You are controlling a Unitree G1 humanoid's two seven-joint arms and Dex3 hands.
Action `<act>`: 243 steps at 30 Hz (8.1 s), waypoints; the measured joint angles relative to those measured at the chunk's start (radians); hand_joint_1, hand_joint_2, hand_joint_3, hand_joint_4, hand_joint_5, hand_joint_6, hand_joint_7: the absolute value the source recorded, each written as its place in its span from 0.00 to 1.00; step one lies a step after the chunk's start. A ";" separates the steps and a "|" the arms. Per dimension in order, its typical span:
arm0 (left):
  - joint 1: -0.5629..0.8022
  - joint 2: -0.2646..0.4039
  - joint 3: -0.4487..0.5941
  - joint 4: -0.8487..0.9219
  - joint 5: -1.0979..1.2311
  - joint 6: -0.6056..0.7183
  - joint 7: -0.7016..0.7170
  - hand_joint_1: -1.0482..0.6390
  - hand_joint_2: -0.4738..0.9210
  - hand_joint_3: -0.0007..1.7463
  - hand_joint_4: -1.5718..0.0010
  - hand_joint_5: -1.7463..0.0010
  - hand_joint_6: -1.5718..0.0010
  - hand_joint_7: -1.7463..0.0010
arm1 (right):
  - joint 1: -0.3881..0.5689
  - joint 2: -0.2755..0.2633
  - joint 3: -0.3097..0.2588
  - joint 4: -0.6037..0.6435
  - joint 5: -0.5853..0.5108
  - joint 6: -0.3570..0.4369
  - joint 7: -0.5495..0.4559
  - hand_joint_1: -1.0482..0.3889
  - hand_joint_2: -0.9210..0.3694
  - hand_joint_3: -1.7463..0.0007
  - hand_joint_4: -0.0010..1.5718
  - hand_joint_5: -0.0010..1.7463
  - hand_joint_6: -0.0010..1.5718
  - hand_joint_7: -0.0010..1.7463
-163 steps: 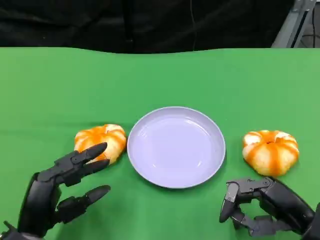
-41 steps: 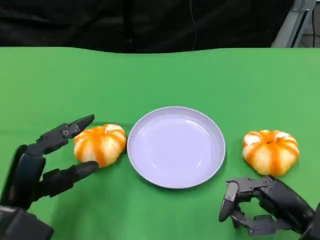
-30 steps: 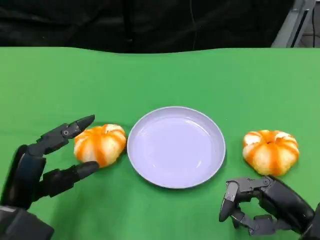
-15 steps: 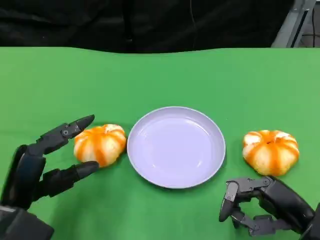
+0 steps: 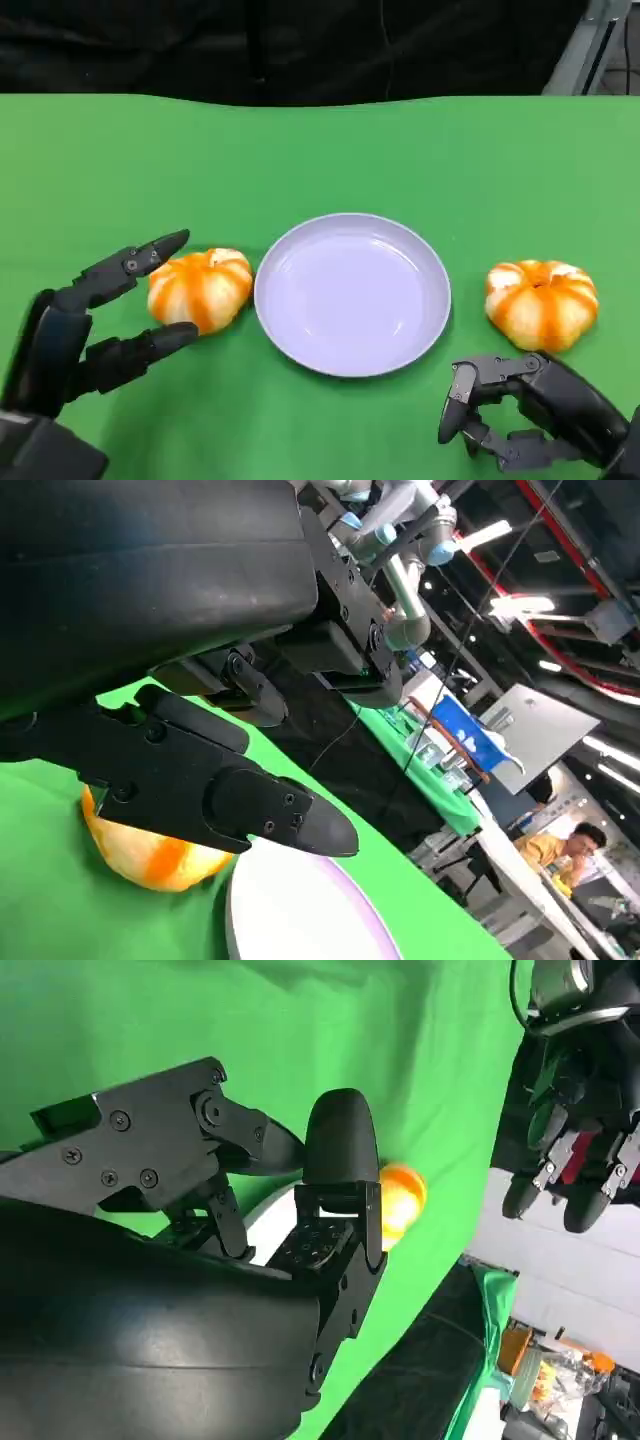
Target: Grasp the bread from the table and place it into the plate.
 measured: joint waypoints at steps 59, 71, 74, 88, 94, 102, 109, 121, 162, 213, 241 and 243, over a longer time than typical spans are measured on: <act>-0.011 0.080 -0.047 -0.070 0.235 0.082 0.191 0.29 1.00 0.02 0.59 1.00 0.54 1.00 | 0.000 0.000 0.000 0.007 0.000 0.000 0.001 0.67 0.13 0.55 0.46 0.95 0.51 0.66; -0.044 0.106 -0.103 -0.086 0.268 0.195 0.211 0.26 1.00 0.01 0.63 1.00 0.62 1.00 | 0.000 0.000 0.000 0.015 -0.001 -0.001 0.001 0.66 0.13 0.56 0.46 0.94 0.51 0.65; -0.088 0.113 -0.148 -0.054 0.329 0.264 0.225 0.24 0.99 0.01 0.64 1.00 0.61 0.99 | 0.001 0.000 0.001 0.013 0.000 -0.001 0.001 0.67 0.12 0.56 0.47 0.95 0.51 0.65; -0.174 0.121 -0.270 0.049 0.397 0.353 0.310 0.22 0.99 0.00 0.63 1.00 0.61 1.00 | 0.001 0.001 0.002 0.010 -0.002 -0.002 -0.003 0.67 0.13 0.56 0.46 0.95 0.51 0.66; -0.202 0.124 -0.303 0.104 0.399 0.356 0.350 0.22 0.99 0.00 0.63 1.00 0.61 1.00 | 0.001 0.001 0.002 0.010 -0.002 -0.002 -0.003 0.68 0.12 0.56 0.46 0.95 0.51 0.66; -0.206 0.133 -0.324 0.116 0.399 0.357 0.359 0.22 0.99 0.00 0.63 1.00 0.61 1.00 | 0.001 0.001 0.002 0.010 -0.002 -0.002 -0.003 0.68 0.12 0.57 0.46 0.95 0.51 0.66; -0.207 0.135 -0.328 0.117 0.398 0.358 0.367 0.22 0.99 0.00 0.63 1.00 0.61 1.00 | 0.001 0.001 0.002 0.010 -0.002 -0.002 -0.003 0.67 0.11 0.57 0.46 0.95 0.51 0.66; -0.285 0.113 -0.412 0.234 0.414 0.449 0.332 0.22 0.99 0.01 0.64 1.00 0.65 1.00 | 0.004 0.000 0.001 0.009 0.000 0.000 0.000 0.68 0.11 0.57 0.46 0.95 0.51 0.66; -0.404 0.058 -0.561 0.408 0.422 0.564 0.322 0.60 0.98 0.00 0.63 1.00 0.65 1.00 | 0.007 0.000 0.001 -0.002 0.000 0.000 -0.005 0.67 0.11 0.57 0.46 0.96 0.51 0.66; -0.362 0.043 -0.508 0.317 0.418 0.620 0.636 0.56 0.94 0.00 0.68 0.20 0.54 0.49 | 0.010 0.000 0.001 -0.005 0.000 0.014 -0.007 0.68 0.11 0.57 0.46 0.95 0.51 0.66; -0.191 0.077 -0.451 -0.185 0.423 0.590 0.507 0.57 0.94 0.00 0.57 0.36 0.40 0.72 | 0.008 0.000 0.001 -0.002 -0.006 0.015 -0.008 0.68 0.13 0.55 0.46 0.95 0.51 0.67; -0.191 0.063 -0.459 -0.207 0.423 0.575 0.496 0.57 0.94 0.00 0.59 0.32 0.38 0.75 | 0.008 0.001 0.001 -0.003 -0.006 0.018 -0.008 0.68 0.13 0.55 0.46 0.95 0.51 0.67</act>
